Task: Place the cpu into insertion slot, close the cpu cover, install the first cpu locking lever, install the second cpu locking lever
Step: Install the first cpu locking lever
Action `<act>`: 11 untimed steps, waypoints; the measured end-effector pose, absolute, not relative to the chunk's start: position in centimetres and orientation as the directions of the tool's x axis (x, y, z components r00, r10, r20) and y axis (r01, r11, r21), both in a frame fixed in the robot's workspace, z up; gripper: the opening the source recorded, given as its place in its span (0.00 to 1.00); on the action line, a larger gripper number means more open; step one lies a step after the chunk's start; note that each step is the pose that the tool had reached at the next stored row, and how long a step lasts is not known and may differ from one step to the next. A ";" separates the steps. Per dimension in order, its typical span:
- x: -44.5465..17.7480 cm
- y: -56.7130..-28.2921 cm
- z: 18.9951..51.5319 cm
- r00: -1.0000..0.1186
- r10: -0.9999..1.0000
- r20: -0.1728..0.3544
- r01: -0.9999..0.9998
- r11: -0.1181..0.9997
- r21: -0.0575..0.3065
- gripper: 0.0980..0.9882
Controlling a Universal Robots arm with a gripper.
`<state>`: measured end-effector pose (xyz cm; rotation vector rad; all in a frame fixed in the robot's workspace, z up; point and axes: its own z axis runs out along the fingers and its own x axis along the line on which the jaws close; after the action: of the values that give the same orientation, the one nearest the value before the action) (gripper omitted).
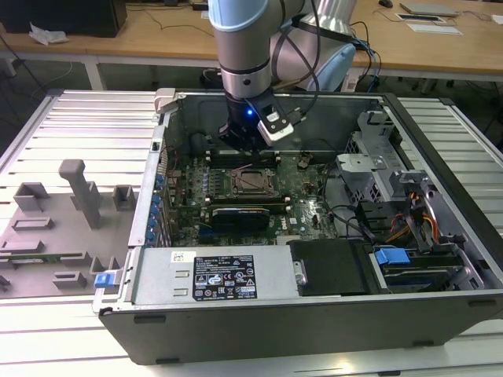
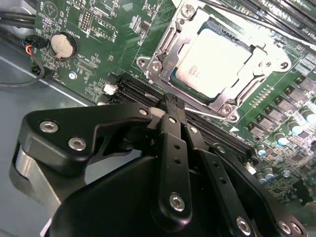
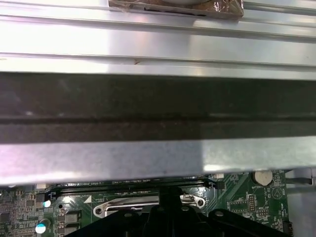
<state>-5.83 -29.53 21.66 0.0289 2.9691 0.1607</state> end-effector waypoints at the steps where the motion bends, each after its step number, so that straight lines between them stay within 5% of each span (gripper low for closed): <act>1: -5.8 -29.5 21.6 -0.985 0.028 -0.168 0.010 0.994 0.109 0.01; 11: -6.2 -29.1 21.2 -0.984 0.028 -0.176 0.009 0.994 0.107 0.01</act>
<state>-6.22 -29.06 21.18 0.0282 2.9591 0.1578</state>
